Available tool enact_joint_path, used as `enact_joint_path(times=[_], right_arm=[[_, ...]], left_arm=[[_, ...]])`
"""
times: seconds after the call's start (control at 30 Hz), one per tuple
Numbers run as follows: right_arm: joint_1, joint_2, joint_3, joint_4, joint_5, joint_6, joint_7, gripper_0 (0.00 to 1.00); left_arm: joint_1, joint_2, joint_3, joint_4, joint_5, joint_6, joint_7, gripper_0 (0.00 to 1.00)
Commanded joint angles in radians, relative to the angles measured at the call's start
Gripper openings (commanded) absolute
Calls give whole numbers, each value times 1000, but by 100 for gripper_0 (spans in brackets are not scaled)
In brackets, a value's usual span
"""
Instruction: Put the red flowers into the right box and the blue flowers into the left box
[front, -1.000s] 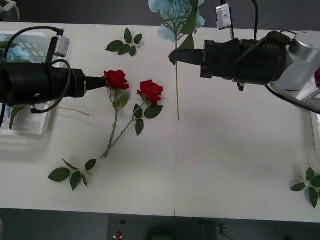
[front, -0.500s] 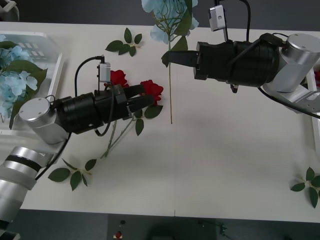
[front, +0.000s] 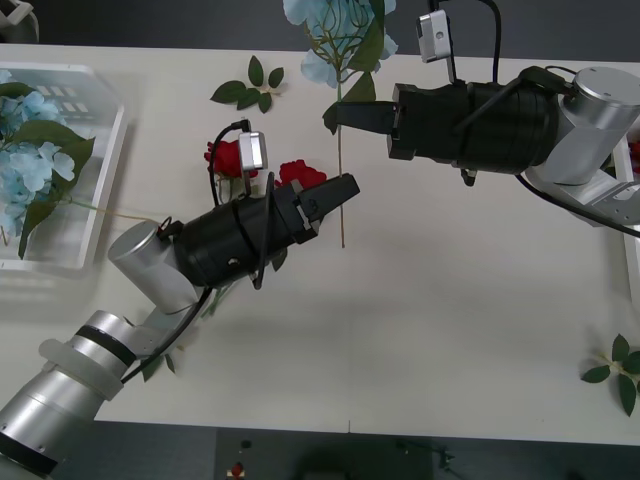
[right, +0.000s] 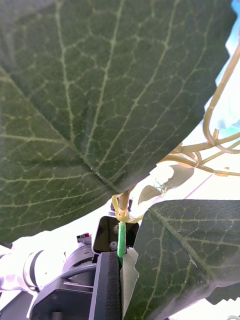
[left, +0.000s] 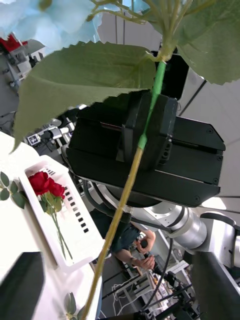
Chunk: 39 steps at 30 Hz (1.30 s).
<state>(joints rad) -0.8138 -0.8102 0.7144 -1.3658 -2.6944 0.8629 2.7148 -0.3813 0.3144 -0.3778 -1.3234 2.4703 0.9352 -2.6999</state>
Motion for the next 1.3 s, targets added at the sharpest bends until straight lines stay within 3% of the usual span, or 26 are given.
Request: enact_joint_path(times=[0.03, 0.63, 0.67, 0.7, 0.73, 1.13, 1.3], right_arm=[[-13, 10, -4, -13, -4, 8, -9, 0], [-13, 14, -4, -12, -4, 8, -9, 0], [-13, 16, -4, -12, -2, 8, -9, 27], [-13, 14, -6, -12, -4, 8, -9, 92], [-11, 14, -4, -12, -4, 8, -9, 100], [-13, 14, -4, -12, -2, 8, -9, 100], [-13, 2, -4, -13, -2, 10, -9, 100]], left_arm=[[-38, 2, 14, -26, 15, -39, -5, 2], [-91, 8, 5, -49, 19, -211, -5, 0], [-91, 9, 5, -49, 22, -213, -5, 0], [-91, 17, 7, -49, 27, -214, -5, 0], [-91, 25, 10, -49, 29, -213, -5, 0], [-100, 212, 39, -51, 24, -182, -5, 0], [-96, 327, 128, -51, -111, -128, -5, 0]])
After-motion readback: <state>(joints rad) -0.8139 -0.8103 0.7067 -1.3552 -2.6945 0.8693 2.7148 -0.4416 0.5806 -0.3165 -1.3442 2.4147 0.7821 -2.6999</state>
